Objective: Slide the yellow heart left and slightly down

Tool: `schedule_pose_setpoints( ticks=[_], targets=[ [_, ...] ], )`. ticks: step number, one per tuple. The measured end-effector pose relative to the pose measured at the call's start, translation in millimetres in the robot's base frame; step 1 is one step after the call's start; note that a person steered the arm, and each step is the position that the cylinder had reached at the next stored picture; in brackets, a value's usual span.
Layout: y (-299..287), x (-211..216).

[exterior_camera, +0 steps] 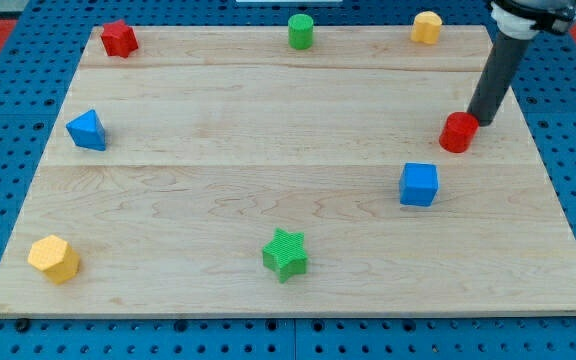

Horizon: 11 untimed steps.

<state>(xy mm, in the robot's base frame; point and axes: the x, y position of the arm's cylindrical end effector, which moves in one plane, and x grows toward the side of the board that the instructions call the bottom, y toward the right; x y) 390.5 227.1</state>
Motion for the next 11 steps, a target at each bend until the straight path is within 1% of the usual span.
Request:
schedule_pose_setpoints(
  ticks=[1,2,3,4,5,6,7,9,11],
  targets=[
    [-55.8,4.8],
    [-80.2,-2.1],
    [-19.9,-65.4],
    [23.8,-126.5],
    [29.8,-185.0],
    [22.8,-199.1],
    [19.9,-199.5],
    [-7.9,-199.0],
    [-11.9,-199.0]
  ],
)
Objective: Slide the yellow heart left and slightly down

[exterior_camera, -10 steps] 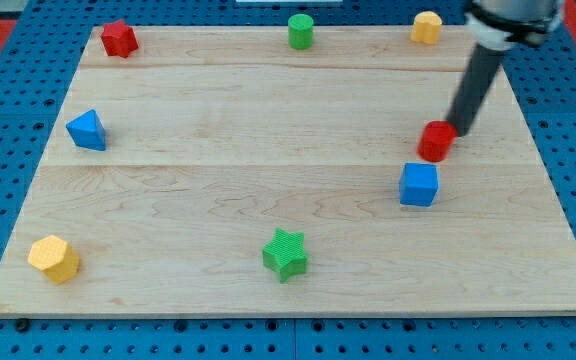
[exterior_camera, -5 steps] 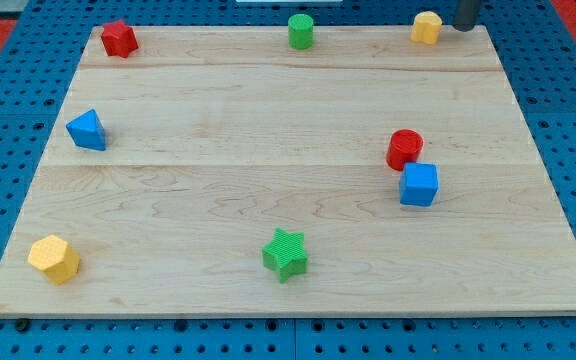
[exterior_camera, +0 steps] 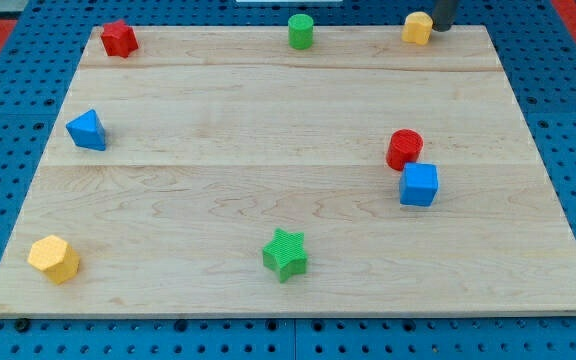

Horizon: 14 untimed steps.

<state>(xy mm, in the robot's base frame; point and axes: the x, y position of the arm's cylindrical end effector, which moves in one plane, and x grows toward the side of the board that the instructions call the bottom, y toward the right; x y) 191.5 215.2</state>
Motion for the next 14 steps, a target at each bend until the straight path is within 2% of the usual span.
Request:
schedule_pose_setpoints(
  ticks=[5,6,7,8,11,13,14],
  targets=[
    [-10.3,21.2],
    [20.6,14.4],
    [27.2,-0.5],
    [20.6,0.7],
    [-55.8,4.0],
    [-77.5,32.5],
    [-85.6,14.9]
  ],
)
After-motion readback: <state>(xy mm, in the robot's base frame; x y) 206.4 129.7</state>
